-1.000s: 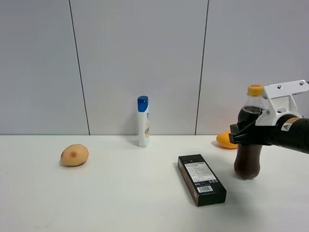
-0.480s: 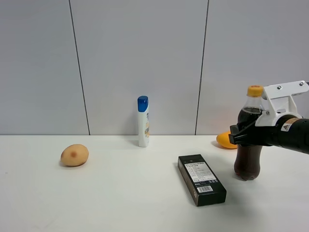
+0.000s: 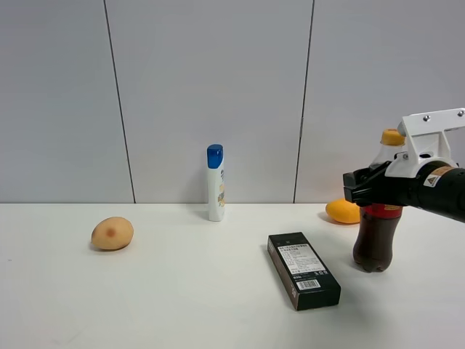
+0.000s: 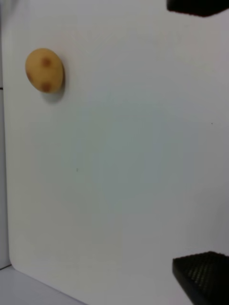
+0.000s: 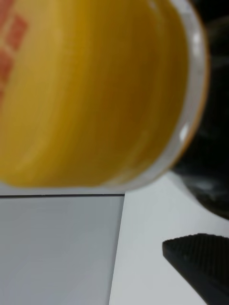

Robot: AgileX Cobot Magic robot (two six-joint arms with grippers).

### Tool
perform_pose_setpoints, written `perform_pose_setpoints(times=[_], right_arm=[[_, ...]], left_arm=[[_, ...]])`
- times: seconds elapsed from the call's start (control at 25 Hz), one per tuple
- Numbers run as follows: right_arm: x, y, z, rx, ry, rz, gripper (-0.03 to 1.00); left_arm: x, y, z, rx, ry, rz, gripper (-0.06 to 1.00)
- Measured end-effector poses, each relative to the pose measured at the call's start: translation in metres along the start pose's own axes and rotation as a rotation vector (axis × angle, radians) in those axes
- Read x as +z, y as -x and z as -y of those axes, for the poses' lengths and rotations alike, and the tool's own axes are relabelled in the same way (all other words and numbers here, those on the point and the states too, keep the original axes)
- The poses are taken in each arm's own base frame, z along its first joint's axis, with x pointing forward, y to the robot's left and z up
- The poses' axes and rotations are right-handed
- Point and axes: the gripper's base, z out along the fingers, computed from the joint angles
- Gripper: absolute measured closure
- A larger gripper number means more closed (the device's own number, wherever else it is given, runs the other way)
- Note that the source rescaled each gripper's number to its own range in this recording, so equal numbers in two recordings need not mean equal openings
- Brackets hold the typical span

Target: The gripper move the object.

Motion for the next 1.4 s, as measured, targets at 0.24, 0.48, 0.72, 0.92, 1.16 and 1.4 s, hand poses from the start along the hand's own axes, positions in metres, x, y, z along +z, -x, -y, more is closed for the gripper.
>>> perform_pose_setpoints(times=[0.24, 0.48, 0.72, 0.92, 1.16, 1.4], right_arm=[[0.0, -0.001, 0.0, 0.001, 0.003, -0.018, 0.66], [-0.006, 0.009, 0.001, 0.033, 0.009, -0.042, 0.5], [-0.021, 0.039, 0.005, 0.044, 0.007, 0.005, 0.46], [-0.042, 0.071, 0.01, 0.05, 0.005, 0.058, 0.4], [-0.08, 0.118, 0.017, 0.021, -0.013, 0.219, 0.39], [-0.132, 0.155, 0.023, -0.076, -0.025, 0.281, 0.39]], left_arm=[[0.0, 0.0, 0.0, 0.0, 0.0, 0.0, -0.06], [0.0, 0.0, 0.0, 0.0, 0.0, 0.0, -0.06], [0.0, 0.0, 0.0, 0.0, 0.0, 0.0, -0.06], [0.0, 0.0, 0.0, 0.0, 0.0, 0.0, -0.06], [0.0, 0.0, 0.0, 0.0, 0.0, 0.0, -0.06], [0.0, 0.0, 0.0, 0.0, 0.0, 0.0, -0.06]])
